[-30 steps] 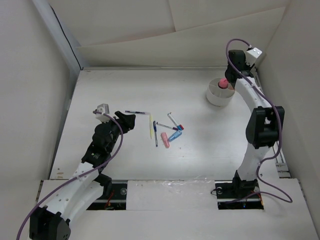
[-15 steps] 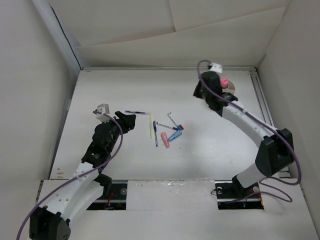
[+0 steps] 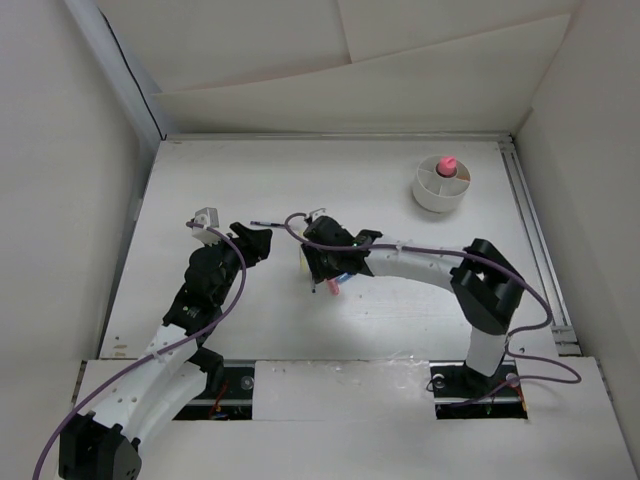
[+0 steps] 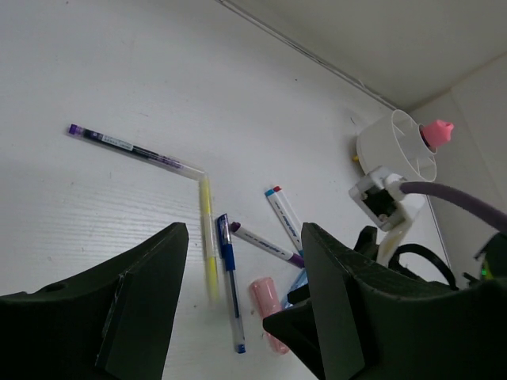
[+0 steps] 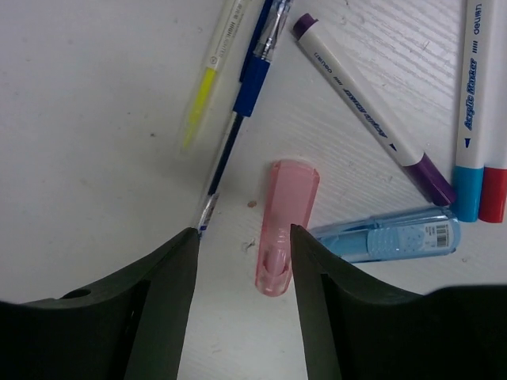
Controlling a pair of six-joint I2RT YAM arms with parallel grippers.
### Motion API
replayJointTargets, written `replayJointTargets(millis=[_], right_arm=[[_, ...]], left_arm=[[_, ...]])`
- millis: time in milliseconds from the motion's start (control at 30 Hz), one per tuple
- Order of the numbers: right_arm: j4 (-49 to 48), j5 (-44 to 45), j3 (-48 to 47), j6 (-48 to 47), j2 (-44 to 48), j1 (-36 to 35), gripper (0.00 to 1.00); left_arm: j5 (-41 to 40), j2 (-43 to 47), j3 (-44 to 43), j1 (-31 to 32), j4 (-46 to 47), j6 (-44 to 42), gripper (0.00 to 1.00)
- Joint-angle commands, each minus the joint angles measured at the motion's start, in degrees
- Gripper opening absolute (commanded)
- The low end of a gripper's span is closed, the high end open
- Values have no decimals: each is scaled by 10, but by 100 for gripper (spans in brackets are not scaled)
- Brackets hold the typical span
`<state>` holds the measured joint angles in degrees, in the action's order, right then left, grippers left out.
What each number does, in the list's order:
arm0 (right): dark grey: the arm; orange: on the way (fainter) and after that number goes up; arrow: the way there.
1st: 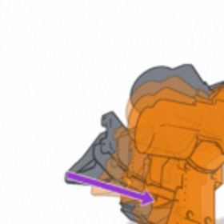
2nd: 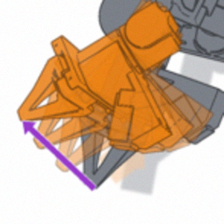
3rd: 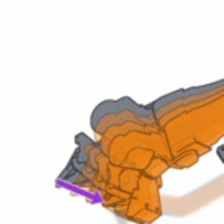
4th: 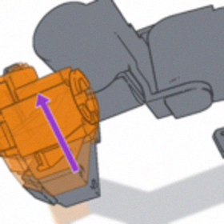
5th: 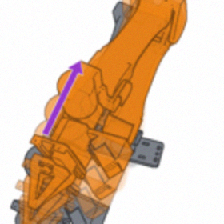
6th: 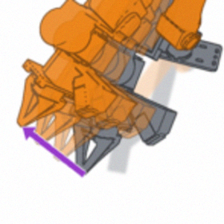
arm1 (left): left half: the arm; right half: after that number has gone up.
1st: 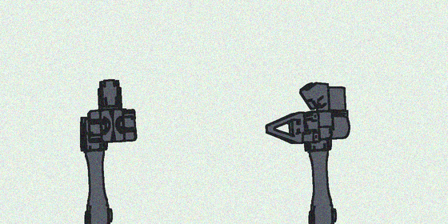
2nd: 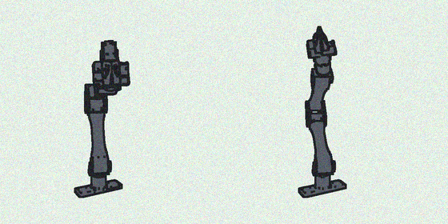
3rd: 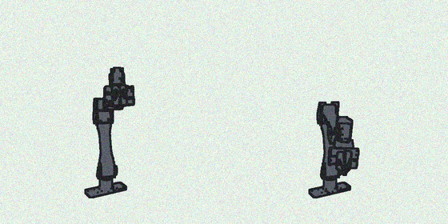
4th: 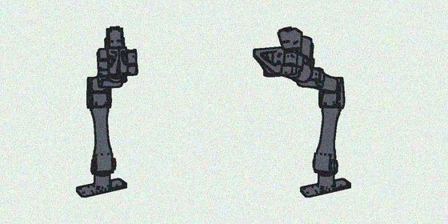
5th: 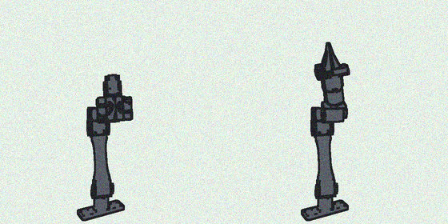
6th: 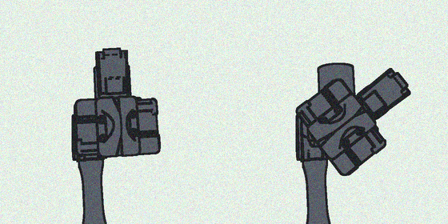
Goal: Sort the stationery into containers
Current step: Pick up the stationery from the center of the board.
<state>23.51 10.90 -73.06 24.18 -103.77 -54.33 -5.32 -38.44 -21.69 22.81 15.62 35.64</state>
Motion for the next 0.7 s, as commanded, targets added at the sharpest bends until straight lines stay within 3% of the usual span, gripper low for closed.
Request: replayJointTargets(millis=[0, 500, 667], right_arm=[[5, 18, -39, 0, -14, 6, 56], [17, 76, -71, 11, -78, 12, 60], [17, 70, -71, 11, -89, 18, 55]], left_arm=[[0, 7, -24, 2, 20, 1, 56], [0, 7, -24, 2, 20, 1, 56], [0, 7, -24, 2, 20, 1, 56]])
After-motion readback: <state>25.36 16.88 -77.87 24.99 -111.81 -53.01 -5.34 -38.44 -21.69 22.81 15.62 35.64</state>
